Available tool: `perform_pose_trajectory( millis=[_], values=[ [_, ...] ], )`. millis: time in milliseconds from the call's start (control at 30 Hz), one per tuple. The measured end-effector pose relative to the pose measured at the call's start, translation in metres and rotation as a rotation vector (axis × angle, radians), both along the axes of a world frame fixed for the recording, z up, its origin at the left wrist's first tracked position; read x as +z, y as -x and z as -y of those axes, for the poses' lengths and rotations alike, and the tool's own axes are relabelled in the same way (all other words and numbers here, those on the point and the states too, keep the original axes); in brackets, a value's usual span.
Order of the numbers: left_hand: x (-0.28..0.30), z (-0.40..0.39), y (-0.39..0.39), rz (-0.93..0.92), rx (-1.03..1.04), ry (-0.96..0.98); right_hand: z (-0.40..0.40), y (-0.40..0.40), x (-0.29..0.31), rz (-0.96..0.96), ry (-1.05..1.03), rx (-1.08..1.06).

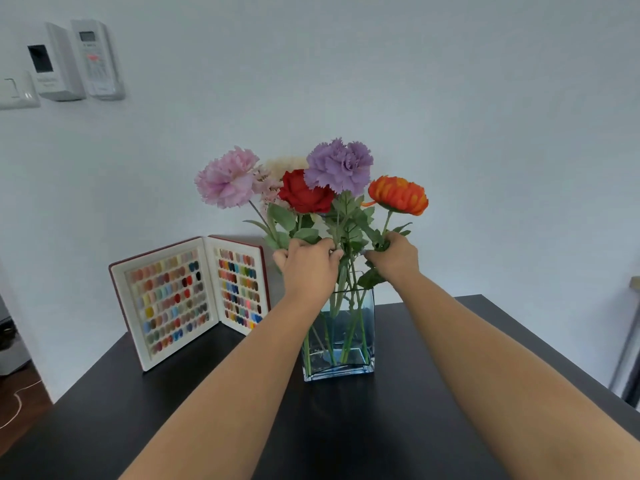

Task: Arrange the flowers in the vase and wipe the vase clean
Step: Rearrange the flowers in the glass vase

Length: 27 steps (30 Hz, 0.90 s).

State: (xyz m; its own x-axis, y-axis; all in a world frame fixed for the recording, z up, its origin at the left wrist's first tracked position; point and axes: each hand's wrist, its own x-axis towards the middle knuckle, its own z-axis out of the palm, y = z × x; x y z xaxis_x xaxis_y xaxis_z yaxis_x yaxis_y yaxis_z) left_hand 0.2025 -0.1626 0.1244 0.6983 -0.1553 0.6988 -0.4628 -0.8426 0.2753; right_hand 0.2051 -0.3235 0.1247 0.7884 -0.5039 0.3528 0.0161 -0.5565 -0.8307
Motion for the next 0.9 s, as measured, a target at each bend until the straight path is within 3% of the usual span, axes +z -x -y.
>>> perform_pose_trajectory(
  millis=[133,367,633,733,900],
  values=[
    [0.002,0.007,0.001,-0.027,0.015,-0.027,-0.004,0.005,-0.005,-0.045,0.009,0.091],
    [-0.010,0.003,0.006,-0.082,0.062,-0.079,-0.008,0.030,-0.027,0.126,-0.013,0.203],
    [-0.007,0.009,0.008,-0.097,0.097,-0.097,-0.008,0.035,-0.027,0.046,0.021,0.235],
    [-0.012,0.008,0.008,-0.096,0.095,0.010,-0.006,0.044,-0.032,0.088,0.017,0.173],
    [-0.029,-0.019,0.026,0.075,-0.097,0.391,-0.018,0.072,-0.050,0.283,0.047,0.001]
  ],
)
